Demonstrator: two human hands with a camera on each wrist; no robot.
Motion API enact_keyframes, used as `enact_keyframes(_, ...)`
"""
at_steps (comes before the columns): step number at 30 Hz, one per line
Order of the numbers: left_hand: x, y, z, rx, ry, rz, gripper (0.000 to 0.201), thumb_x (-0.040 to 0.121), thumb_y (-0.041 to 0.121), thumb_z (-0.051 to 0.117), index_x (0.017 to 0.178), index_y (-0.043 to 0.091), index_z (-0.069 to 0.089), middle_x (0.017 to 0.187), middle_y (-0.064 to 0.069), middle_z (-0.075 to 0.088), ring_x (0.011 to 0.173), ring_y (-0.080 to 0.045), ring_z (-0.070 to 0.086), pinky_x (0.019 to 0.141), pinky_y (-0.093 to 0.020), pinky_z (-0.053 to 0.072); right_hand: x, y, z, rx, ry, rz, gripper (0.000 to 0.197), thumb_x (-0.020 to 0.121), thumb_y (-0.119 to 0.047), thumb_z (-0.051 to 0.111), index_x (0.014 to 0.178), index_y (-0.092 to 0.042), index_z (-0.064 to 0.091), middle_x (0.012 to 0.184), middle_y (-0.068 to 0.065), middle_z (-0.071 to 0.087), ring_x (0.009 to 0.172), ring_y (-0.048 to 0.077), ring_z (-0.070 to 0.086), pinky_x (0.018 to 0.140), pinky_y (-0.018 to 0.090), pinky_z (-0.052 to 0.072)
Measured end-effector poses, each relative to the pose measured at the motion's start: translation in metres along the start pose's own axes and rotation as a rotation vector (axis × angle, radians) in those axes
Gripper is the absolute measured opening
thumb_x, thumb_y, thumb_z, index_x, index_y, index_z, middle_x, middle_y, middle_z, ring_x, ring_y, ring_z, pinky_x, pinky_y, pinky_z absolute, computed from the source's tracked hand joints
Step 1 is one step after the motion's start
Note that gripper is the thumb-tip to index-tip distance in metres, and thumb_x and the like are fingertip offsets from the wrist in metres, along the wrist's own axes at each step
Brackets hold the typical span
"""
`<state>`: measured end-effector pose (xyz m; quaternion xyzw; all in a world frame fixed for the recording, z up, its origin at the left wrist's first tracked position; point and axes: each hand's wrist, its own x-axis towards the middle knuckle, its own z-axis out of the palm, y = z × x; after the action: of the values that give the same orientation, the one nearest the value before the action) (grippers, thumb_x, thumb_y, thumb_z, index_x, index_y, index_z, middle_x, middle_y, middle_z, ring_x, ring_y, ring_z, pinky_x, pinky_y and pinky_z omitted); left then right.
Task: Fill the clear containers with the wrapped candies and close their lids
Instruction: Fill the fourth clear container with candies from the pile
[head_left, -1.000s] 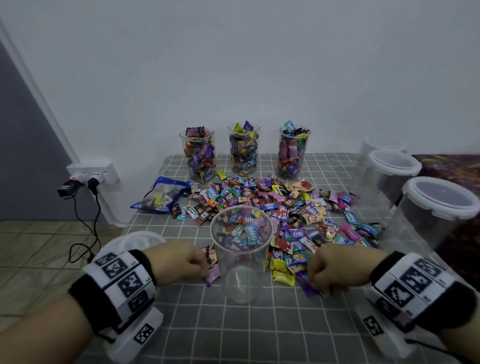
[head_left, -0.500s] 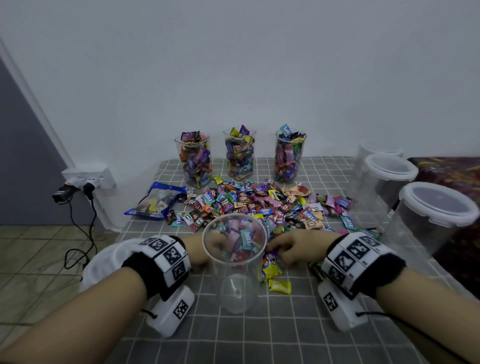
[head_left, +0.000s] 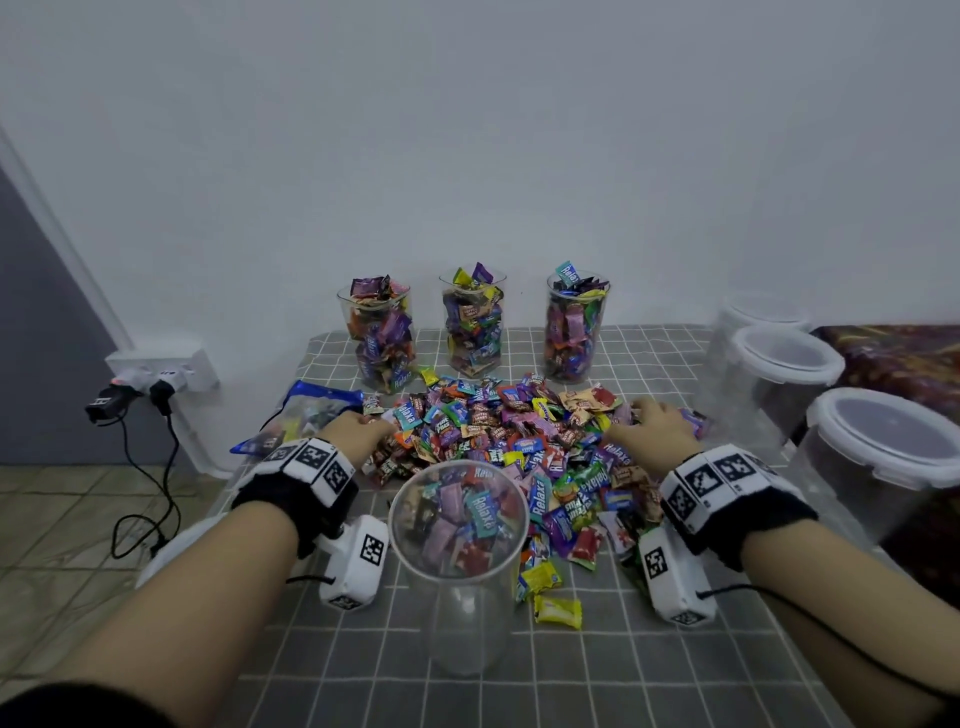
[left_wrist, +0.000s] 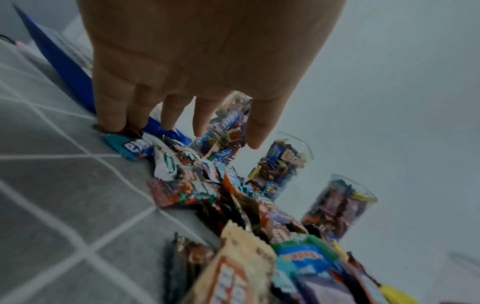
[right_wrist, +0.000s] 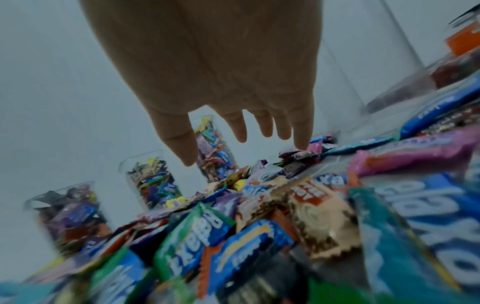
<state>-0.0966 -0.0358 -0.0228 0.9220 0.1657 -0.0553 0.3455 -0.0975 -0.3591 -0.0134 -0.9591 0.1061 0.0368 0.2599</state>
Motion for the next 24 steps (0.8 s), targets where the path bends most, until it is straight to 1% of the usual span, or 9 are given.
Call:
enact_keyframes(2,0.005,0.002,0.004,0.047,-0.021,-0.029,0.027,0.09,0.038,0.057,0.081,0.013,0.056,0.084,-0.008,0.053,0.076,-0.021,0.05,0.072,-0.028,0.034,0.009,0.0,0.001,-0.029,0.01,0.033,0.066,0.084,-0.039,0.062,0.137,-0.006,0.039,0.141,0.019,0.035,0.129,0.034,0.036,0.101,0.042,0.035)
enact_keyframes(3,0.008,0.001,0.006,0.069,-0.032,-0.035,0.038,0.089,0.04,0.058,0.101,0.004,0.06,0.099,-0.015,0.057,0.089,-0.027,0.054,0.076,-0.029,0.037,0.014,0.0,0.002,-0.045,0.001,0.055,0.066,0.084,-0.041,0.061,0.136,-0.006,0.039,0.141,0.019,0.035,0.129,0.035,0.037,0.101,0.043,0.035)
enact_keyframes(4,0.01,0.002,0.008,0.092,-0.053,-0.053,0.054,0.088,0.043,0.058,0.12,-0.002,0.055,0.115,-0.019,0.057,0.103,-0.031,0.055,0.082,-0.031,0.04,0.02,0.0,0.001,-0.071,-0.017,0.077,0.067,0.084,-0.043,0.059,0.136,-0.006,0.04,0.141,0.02,0.036,0.129,0.035,0.037,0.102,0.044,0.035)
enact_keyframes(6,0.012,0.002,0.012,0.138,-0.088,-0.068,0.071,0.086,0.049,0.058,0.135,-0.001,0.042,0.131,-0.018,0.052,0.115,-0.034,0.052,0.093,-0.032,0.043,0.025,-0.001,0.001,-0.126,-0.078,0.105,0.063,0.085,-0.045,0.058,0.132,-0.007,0.041,0.139,0.02,0.039,0.128,0.036,0.038,0.103,0.044,0.035)
enact_keyframes(10,0.013,0.005,0.018,0.255,-0.122,0.03,0.049,0.088,0.052,0.054,0.116,0.013,0.055,0.121,-0.01,0.058,0.104,-0.024,0.057,0.087,-0.029,0.044,0.031,-0.001,0.004,-0.085,-0.199,0.022,0.024,0.087,-0.035,0.059,0.095,-0.017,0.044,0.104,0.01,0.053,0.096,0.027,0.052,0.088,0.038,0.044)
enact_keyframes(15,0.007,0.015,0.019,0.293,-0.192,0.175,0.052,0.09,0.051,0.052,0.129,0.016,0.052,0.129,-0.003,0.054,0.112,-0.019,0.053,0.089,-0.025,0.039,0.023,-0.011,0.0,-0.064,-0.348,-0.064,0.048,0.091,-0.028,0.055,0.134,-0.011,0.047,0.125,0.012,0.055,0.109,0.028,0.056,0.091,0.031,0.044)
enact_keyframes(19,0.018,0.018,0.008,0.18,0.037,0.147,0.036,0.089,0.044,0.057,0.112,0.017,0.064,0.114,-0.005,0.064,0.099,-0.02,0.057,0.084,-0.029,0.043,0.023,-0.015,-0.015,0.142,-0.324,-0.042,0.025,0.093,-0.018,0.053,0.11,-0.003,0.064,0.094,0.013,0.058,0.063,0.015,0.052,0.057,0.024,0.044)
enact_keyframes(21,0.03,0.015,0.004,0.143,0.105,0.096,0.036,0.088,0.04,0.059,0.114,0.014,0.063,0.117,-0.011,0.063,0.102,-0.026,0.058,0.086,-0.032,0.045,0.036,-0.013,-0.021,0.134,-0.156,-0.028,0.024,0.092,-0.024,0.052,0.102,-0.005,0.063,0.092,0.012,0.058,0.07,0.019,0.053,0.061,0.028,0.043)
enact_keyframes(24,0.046,0.012,0.006,0.14,0.035,0.011,0.055,0.088,0.043,0.058,0.131,0.009,0.049,0.13,-0.018,0.054,0.115,-0.033,0.052,0.094,-0.036,0.041,0.05,-0.009,-0.021,0.001,-0.053,0.061,0.053,0.089,-0.044,0.052,0.124,-0.004,0.052,0.12,0.019,0.055,0.107,0.032,0.054,0.091,0.04,0.046)
